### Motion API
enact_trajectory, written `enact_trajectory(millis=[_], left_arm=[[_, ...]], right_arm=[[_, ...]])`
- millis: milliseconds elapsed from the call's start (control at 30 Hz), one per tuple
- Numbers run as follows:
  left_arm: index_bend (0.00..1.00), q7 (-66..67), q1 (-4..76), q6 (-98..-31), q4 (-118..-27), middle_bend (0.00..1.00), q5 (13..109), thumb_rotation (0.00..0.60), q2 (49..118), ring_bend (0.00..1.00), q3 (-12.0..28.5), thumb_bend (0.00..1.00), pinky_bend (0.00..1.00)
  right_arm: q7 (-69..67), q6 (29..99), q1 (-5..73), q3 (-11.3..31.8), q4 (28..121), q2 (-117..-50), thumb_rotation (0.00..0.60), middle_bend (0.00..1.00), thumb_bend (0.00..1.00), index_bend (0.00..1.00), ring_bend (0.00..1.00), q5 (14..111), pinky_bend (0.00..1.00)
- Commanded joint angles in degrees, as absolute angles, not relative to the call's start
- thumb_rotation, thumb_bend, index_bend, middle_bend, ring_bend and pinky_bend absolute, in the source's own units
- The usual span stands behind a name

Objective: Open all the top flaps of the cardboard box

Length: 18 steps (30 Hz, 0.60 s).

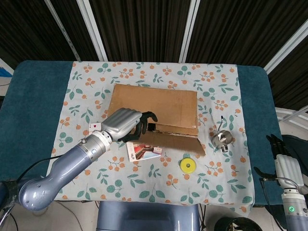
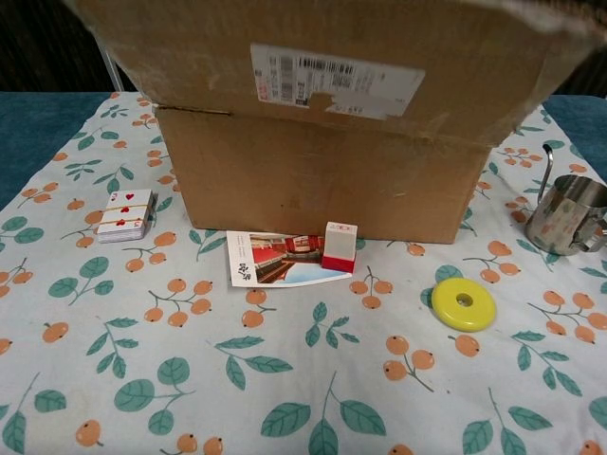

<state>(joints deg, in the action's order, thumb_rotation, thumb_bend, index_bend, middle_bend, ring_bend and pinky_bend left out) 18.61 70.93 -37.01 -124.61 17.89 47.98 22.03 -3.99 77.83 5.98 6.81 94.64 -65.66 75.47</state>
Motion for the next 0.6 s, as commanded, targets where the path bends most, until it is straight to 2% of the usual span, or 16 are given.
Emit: enact_trajectory(millis=[33, 133, 233, 300, 400, 467, 600], left_arm=[[0.24, 17.61, 70.27, -35.54, -125.78, 0.5, 18.87, 0.6, 46.81, 0.39, 20.51, 0.93, 0.47], [0.24, 16.8, 69.88, -35.06, -125.95, 0.49, 19.71, 0.6, 46.36, 0.38, 19.65, 0.87, 0.44], [0.21, 15.79, 68.84, -36.7, -125.74, 0.43, 21.82, 0.6, 46.35, 0.33, 18.99, 0.71, 0.36], [0.17, 15.32, 67.88, -38.83, -125.68, 0.34, 23.4, 0.6, 46.75, 0.24, 18.76, 0.56, 0.28], [0.07, 15.55, 65.2, -45.07, -125.69, 0.17, 27.75, 0.6, 48.01, 0.09, 17.66, 0.33, 0.14], [0.01, 16.56, 62.46, -51.32, -125.78, 0.09, 32.01, 0.6, 49.49, 0.03, 16.17, 0.24, 0.07], [0.0, 18.04, 55.83, -63.36, -125.78, 0.03, 40.63, 0.6, 52.6, 0.0, 12.32, 0.21, 0.04]], right_arm=[[-3.92, 77.84, 5.96, 6.82, 94.75, -65.62, 0.6, 0.0, 0.25, 0.0, 0.0, 75.42, 0.25], [-3.84, 77.8, 5.92, 6.81, 94.83, -65.59, 0.6, 0.0, 0.25, 0.0, 0.0, 75.29, 0.24], [-3.65, 77.76, 5.92, 6.78, 94.89, -65.59, 0.6, 0.0, 0.25, 0.0, 0.0, 75.21, 0.24], [-3.58, 77.74, 5.91, 6.77, 94.96, -65.58, 0.6, 0.0, 0.25, 0.0, 0.0, 75.17, 0.24], [-3.46, 77.73, 5.86, 6.74, 95.19, -65.53, 0.6, 0.0, 0.25, 0.0, 0.0, 75.05, 0.25], [-3.38, 77.72, 5.83, 6.77, 95.38, -65.48, 0.6, 0.0, 0.25, 0.0, 0.0, 74.9, 0.25], [-3.25, 77.47, 5.83, 7.02, 95.96, -65.29, 0.6, 0.0, 0.25, 0.0, 0.0, 74.08, 0.24]])
